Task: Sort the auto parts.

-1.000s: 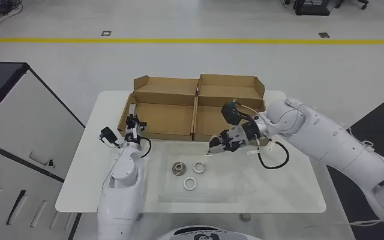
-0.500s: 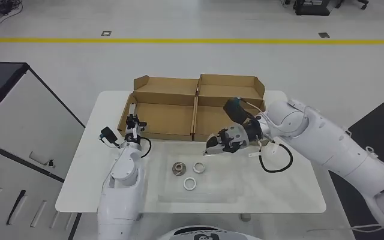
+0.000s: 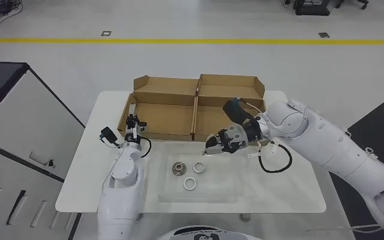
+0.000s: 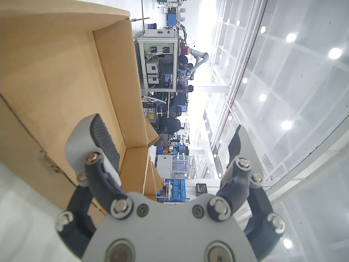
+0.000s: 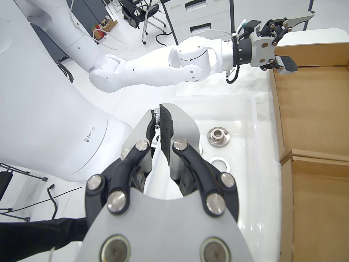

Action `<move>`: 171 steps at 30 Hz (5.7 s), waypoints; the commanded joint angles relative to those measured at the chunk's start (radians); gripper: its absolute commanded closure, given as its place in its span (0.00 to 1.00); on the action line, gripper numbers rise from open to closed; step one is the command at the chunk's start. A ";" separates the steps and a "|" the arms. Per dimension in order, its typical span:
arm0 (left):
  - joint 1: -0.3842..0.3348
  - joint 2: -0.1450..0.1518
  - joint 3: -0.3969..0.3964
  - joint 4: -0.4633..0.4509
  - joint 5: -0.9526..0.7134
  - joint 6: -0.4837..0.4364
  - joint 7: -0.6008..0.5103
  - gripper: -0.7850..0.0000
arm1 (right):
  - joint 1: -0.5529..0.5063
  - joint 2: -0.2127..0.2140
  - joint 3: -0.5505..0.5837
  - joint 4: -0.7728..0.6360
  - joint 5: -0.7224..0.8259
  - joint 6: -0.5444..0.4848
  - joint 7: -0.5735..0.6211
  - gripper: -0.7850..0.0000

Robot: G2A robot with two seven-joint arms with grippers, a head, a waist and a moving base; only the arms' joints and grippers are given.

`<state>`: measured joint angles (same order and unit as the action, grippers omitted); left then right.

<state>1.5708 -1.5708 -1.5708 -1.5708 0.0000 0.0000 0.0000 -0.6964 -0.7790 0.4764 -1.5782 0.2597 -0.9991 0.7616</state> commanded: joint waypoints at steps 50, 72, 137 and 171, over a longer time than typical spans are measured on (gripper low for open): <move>0.000 0.000 0.000 0.000 0.000 0.000 0.000 0.00 | -0.274 0.021 0.288 -0.230 0.566 -0.012 0.006 1.00; 0.000 0.000 0.000 0.000 0.000 0.000 0.000 0.00 | -0.207 -0.079 0.254 -0.317 0.740 -0.008 0.052 1.00; 0.000 0.000 0.000 0.000 0.000 0.000 0.000 0.00 | -0.348 -0.233 0.429 -0.316 0.818 0.173 0.232 1.00; 0.000 0.000 0.000 0.000 0.000 0.000 0.000 0.00 | -0.452 -0.280 0.538 -0.410 0.919 0.177 0.237 1.00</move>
<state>1.5708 -1.5708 -1.5708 -1.5708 0.0000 0.0000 0.0000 -1.1482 -1.0559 1.0110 -1.9898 1.1722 -0.8270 0.9931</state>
